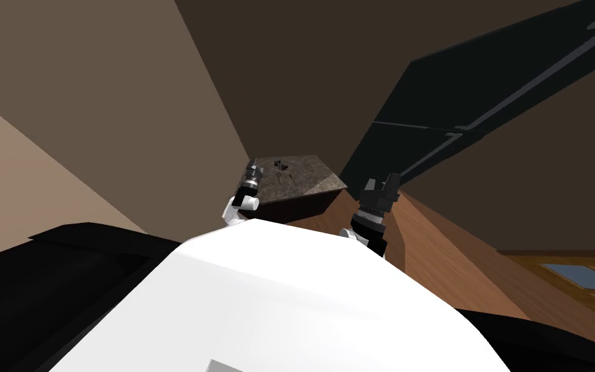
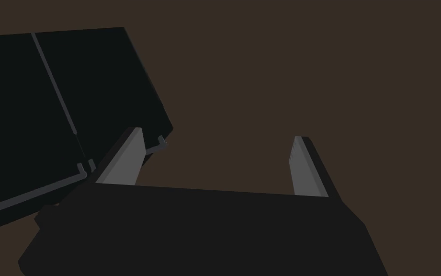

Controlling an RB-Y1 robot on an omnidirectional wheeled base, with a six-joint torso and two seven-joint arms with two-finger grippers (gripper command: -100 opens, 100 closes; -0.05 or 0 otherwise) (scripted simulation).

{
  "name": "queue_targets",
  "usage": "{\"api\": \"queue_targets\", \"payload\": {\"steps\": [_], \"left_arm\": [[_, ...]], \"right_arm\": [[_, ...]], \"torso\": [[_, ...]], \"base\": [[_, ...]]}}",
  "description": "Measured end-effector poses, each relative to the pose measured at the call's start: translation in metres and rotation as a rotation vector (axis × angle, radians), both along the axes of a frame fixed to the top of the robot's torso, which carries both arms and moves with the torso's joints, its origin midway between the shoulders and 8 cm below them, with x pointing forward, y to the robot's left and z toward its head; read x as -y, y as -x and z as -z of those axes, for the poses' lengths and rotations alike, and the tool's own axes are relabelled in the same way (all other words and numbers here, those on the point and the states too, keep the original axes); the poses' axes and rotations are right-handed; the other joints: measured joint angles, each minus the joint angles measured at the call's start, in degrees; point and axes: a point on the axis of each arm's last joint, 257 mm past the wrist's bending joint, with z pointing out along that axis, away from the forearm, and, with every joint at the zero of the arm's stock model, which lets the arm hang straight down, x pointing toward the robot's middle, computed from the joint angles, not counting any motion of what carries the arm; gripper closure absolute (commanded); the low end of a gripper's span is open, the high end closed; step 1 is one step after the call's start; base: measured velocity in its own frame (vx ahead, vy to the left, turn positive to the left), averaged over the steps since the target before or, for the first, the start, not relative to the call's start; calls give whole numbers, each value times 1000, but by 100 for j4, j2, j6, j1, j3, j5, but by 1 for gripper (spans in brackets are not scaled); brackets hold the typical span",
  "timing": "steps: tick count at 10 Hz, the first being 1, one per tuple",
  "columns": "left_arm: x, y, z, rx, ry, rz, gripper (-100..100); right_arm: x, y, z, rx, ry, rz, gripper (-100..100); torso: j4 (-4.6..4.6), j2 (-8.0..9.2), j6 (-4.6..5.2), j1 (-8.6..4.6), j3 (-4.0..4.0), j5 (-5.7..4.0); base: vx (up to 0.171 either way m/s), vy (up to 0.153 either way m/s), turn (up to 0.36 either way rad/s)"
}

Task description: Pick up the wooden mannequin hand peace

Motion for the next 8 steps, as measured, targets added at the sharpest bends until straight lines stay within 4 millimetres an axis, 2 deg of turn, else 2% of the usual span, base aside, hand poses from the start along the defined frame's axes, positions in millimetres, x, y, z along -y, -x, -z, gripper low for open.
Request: {"api": "queue_targets", "payload": {"steps": [8], "left_arm": [[-19, -51, 24, -152, 56, -22, -100]], "right_arm": [[0, 0, 0, 0, 0, 0, 0]], "torso": [[-1, -2, 3, -3, -1, 0]], "base": [[-21, 13, 143]]}}
